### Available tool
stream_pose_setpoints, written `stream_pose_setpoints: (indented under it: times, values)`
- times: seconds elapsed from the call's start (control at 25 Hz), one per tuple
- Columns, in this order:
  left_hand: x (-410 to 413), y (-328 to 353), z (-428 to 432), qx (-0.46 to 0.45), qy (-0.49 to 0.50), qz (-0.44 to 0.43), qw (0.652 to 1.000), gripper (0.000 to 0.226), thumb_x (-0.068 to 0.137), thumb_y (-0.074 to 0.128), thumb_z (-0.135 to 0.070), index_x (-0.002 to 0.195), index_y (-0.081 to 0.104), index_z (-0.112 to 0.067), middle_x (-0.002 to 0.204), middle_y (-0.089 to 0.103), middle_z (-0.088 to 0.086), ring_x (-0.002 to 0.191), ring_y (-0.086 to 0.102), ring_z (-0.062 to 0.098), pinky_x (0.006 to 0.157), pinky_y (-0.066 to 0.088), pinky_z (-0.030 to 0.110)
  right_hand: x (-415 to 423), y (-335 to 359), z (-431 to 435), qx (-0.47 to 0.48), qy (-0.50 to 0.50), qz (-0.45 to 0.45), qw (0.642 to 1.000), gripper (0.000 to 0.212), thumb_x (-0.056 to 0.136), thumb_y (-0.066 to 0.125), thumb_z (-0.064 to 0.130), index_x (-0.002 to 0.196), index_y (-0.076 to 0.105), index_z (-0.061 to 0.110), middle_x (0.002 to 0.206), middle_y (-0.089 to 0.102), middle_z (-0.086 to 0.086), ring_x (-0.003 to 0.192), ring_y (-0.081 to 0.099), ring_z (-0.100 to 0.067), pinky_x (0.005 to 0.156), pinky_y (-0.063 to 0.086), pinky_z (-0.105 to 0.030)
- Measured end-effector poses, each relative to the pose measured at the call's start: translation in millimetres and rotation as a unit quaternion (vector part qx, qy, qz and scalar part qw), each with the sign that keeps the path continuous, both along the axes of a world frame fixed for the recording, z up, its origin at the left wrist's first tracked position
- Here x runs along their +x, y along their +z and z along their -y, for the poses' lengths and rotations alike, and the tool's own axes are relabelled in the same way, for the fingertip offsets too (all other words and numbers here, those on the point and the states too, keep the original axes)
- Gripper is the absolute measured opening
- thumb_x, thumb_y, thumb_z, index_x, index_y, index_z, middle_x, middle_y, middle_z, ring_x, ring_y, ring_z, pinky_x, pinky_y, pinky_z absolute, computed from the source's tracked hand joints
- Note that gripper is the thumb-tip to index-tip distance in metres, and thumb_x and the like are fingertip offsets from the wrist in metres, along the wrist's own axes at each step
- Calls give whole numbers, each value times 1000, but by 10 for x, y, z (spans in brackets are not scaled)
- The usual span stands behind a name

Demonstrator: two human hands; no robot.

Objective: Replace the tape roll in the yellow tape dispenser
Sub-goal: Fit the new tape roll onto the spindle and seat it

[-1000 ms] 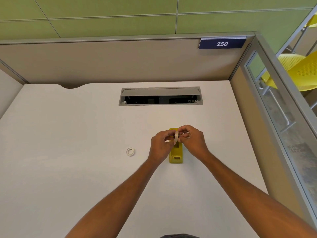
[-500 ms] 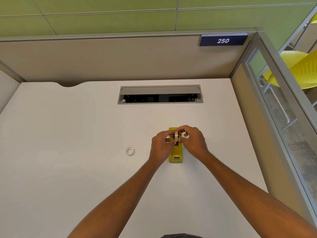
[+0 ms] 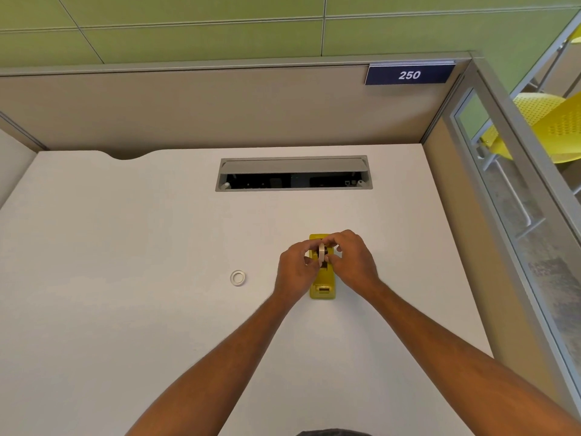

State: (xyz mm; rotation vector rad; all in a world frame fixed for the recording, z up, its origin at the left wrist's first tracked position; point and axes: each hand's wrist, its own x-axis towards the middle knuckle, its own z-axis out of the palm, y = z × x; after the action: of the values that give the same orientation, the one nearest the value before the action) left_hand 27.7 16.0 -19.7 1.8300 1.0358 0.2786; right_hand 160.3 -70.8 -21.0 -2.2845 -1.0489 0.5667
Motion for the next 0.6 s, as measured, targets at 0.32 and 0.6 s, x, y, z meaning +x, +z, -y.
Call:
stream_pose_setpoints:
  times: [0.32,0.6]
  values:
    - [19,7,-63,67,-61,-52,995,42,101,71,-7,140,74,-21,132,65,7,108,72,28,96,63,45,29,-26,-9,-24,-13,-4,1000,26,94,81,21,119,75,26,124,63,3,116,61,-20,85,60,-40]
    - [-50,19,-163,118,-97,-98,983,44,101,75,-19,145,70,-22,136,63,2,101,71,25,90,62,40,-22,-73,75,-13,-37,-31,999,29,96,79,22,125,72,21,127,64,-1,113,64,-22,88,61,-38]
